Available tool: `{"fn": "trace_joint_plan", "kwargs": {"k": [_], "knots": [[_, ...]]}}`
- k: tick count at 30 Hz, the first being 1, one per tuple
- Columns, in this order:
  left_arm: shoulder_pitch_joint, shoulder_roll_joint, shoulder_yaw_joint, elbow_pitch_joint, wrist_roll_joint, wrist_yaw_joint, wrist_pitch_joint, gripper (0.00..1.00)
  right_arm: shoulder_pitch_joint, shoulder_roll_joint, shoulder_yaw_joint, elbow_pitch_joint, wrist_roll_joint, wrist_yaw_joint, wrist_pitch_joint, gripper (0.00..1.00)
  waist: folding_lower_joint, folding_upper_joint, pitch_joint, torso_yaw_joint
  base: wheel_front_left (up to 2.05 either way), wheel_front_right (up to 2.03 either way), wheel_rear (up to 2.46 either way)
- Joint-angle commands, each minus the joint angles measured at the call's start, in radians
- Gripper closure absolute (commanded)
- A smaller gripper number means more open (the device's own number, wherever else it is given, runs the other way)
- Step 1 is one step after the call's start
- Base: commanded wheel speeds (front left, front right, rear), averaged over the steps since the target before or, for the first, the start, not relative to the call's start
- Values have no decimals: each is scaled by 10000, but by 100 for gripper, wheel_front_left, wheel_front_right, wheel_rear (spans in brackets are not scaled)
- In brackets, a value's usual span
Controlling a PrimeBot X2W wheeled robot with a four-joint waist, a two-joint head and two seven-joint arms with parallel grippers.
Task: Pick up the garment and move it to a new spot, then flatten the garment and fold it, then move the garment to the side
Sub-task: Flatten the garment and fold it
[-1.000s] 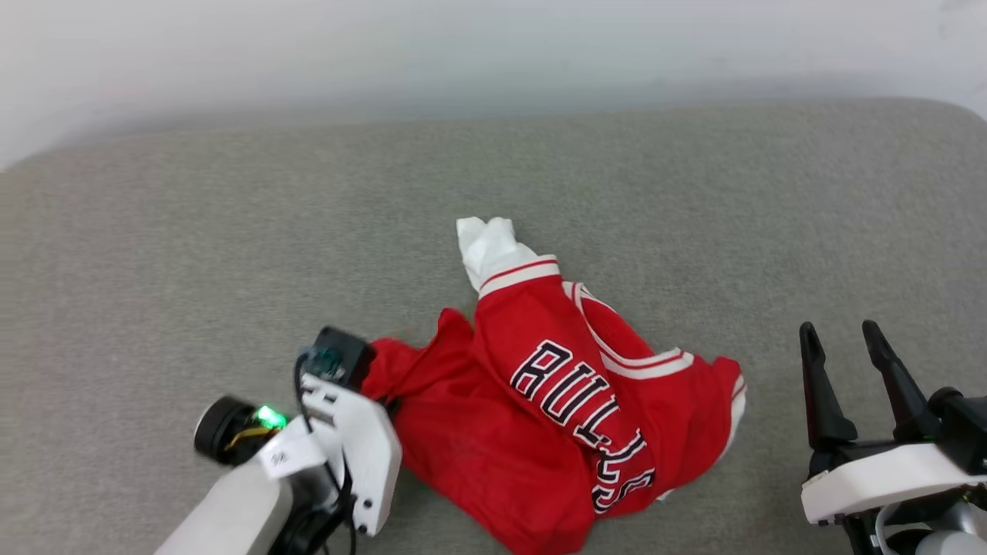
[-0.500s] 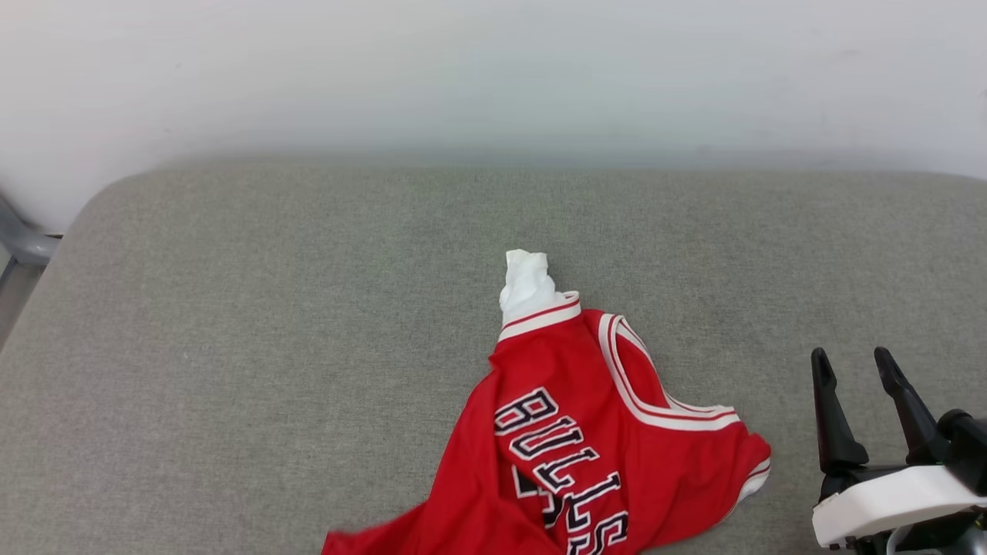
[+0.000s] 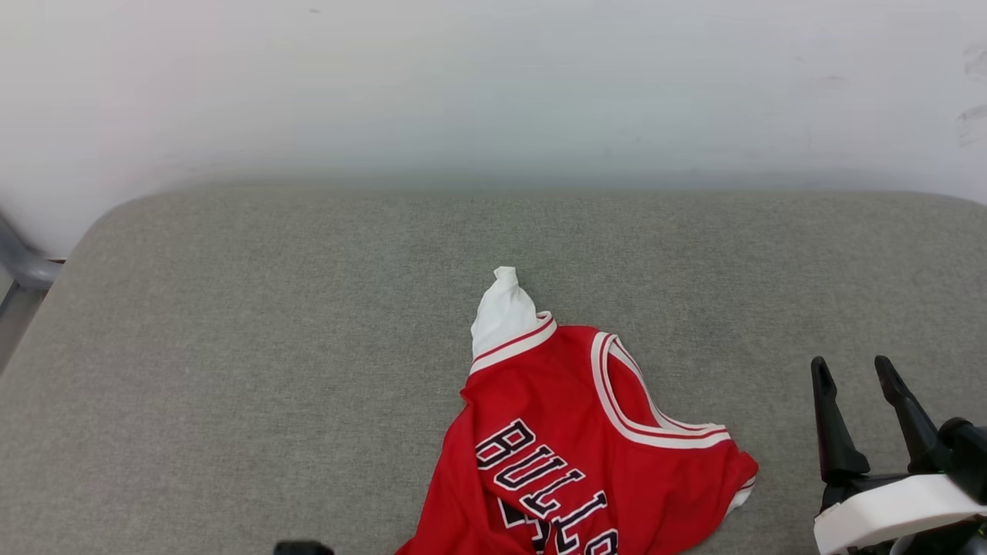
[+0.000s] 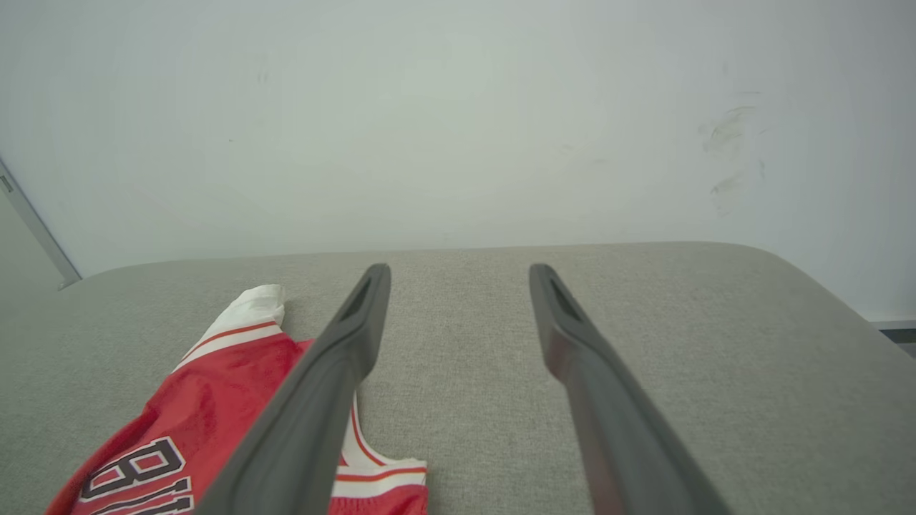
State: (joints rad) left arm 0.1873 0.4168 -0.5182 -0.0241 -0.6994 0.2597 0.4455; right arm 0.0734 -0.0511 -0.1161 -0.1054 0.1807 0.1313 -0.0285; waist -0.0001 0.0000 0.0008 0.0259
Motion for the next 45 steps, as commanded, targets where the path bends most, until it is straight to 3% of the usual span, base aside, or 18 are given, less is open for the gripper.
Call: {"fn": "trace_joint_plan", "kwargs": {"k": [1, 6, 10, 16, 21, 26, 35, 40, 41, 43, 45], "knots": [[-254, 62, 73, -182, 159, 20, -226, 0, 153, 16, 9, -85, -4, -10, 23, 0, 1, 0, -27, -54, 0, 0, 0], [-967, 189, 338, -845, 781, -37, -1095, 0, 117, 16, -3, -215, 23, -10, 92, 0, 1, 0, -29, -194, 0, 0, 0], [-1956, -79, 557, -973, 1165, -215, -2006, 0, -70, 16, 6, -376, 50, -10, 86, 0, 1, 0, 282, -328, 0, 0, 0], [-3966, -692, 371, -68, 1243, -932, -2378, 0, -553, 18, 119, -436, 82, -10, 28, 0, 1, 0, 1095, -609, 0, 0, 0], [-5773, -1064, 228, 1090, 1065, -1544, -1923, 0, -1034, 18, 384, -305, 106, -10, -72, 0, 1, 0, 1879, -982, 0, 0, 0], [-7210, -1075, 220, 2554, 960, -1955, -1269, 0, -1428, 18, 557, 22, 172, -9, -262, 0, 1, 0, 2451, -1440, 0, 0, 0], [-8594, -781, -443, 4813, 1139, -2714, 244, 0, -1720, 16, 706, 583, 332, -10, -697, 0, 1, 0, 2910, -1919, 0, 0, 0], [-8757, -739, -814, 5923, 1107, -2868, 1267, 0, -1825, 18, 752, 849, 411, -10, -884, 0, 1, 0, 3034, -2018, 0, 0, 0], [-8757, -781, -852, 6047, 1054, -2923, 1390, 7, -1858, 18, 744, 905, 412, -10, -920, 0, 1, 0, 3049, -2014, 0, 0, 0], [-8845, -807, -846, 6100, 1143, -2895, 1152, 100, -1911, 18, 733, 962, 417, -10, -970, 0, 1, 0, 3069, -1997, 0, 0, 0], [-8928, -783, -783, 6103, 1209, -2855, 794, 100, -1931, 18, 706, 1020, 414, -10, -1000, 0, 1, 0, 3060, -1954, 0, 0, 0]]}}
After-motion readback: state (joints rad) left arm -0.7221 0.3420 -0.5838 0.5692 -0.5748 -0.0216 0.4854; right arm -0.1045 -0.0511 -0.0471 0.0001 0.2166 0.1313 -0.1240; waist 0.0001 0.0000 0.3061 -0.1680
